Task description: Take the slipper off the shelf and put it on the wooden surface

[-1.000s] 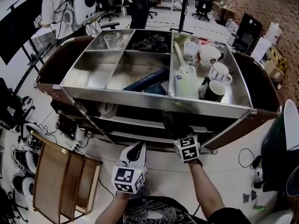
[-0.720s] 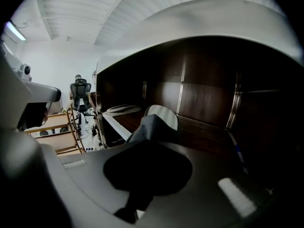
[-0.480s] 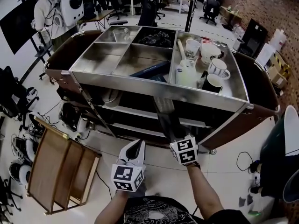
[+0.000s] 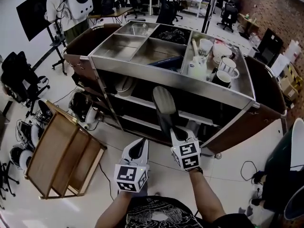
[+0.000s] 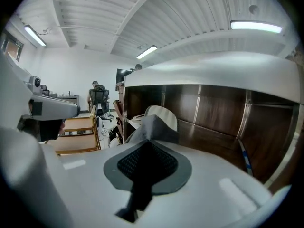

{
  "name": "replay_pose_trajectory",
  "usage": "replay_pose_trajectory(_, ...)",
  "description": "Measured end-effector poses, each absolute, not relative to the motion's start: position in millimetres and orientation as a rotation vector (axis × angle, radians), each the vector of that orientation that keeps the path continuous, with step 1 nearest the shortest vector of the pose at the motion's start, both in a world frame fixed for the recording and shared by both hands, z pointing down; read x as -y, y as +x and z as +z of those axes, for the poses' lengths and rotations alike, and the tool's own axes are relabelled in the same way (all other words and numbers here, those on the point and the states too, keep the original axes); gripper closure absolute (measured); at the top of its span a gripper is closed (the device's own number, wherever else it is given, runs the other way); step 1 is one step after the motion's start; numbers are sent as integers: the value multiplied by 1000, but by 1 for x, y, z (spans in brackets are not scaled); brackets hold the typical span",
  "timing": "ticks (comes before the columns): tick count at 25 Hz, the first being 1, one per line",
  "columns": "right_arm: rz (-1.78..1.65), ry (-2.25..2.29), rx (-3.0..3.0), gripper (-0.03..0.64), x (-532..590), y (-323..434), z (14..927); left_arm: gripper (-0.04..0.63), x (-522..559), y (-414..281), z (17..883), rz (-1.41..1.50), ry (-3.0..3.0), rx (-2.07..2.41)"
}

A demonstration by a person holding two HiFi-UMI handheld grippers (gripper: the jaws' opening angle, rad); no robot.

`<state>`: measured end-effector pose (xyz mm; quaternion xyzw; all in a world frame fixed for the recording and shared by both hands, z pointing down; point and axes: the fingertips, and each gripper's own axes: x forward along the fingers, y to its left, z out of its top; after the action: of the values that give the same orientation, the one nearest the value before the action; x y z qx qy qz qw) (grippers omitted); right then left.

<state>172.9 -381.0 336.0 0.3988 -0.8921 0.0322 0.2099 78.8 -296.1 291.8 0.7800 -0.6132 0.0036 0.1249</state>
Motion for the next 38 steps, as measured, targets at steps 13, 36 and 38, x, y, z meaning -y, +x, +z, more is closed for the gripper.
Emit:
replay_pose_trajectory(13,-1,889,2597,604,300,126,318,591,223,47,286,-36,2124,1993)
replay_pose_trajectory(36,-80,76,2747,604,85,-82,337,591,5,-127,317,-108,1451,2484)
replay_pose_trajectory(38,-90,13,2740,603,63,-100,340,591,-17,-145,316,-127,1394,2521)
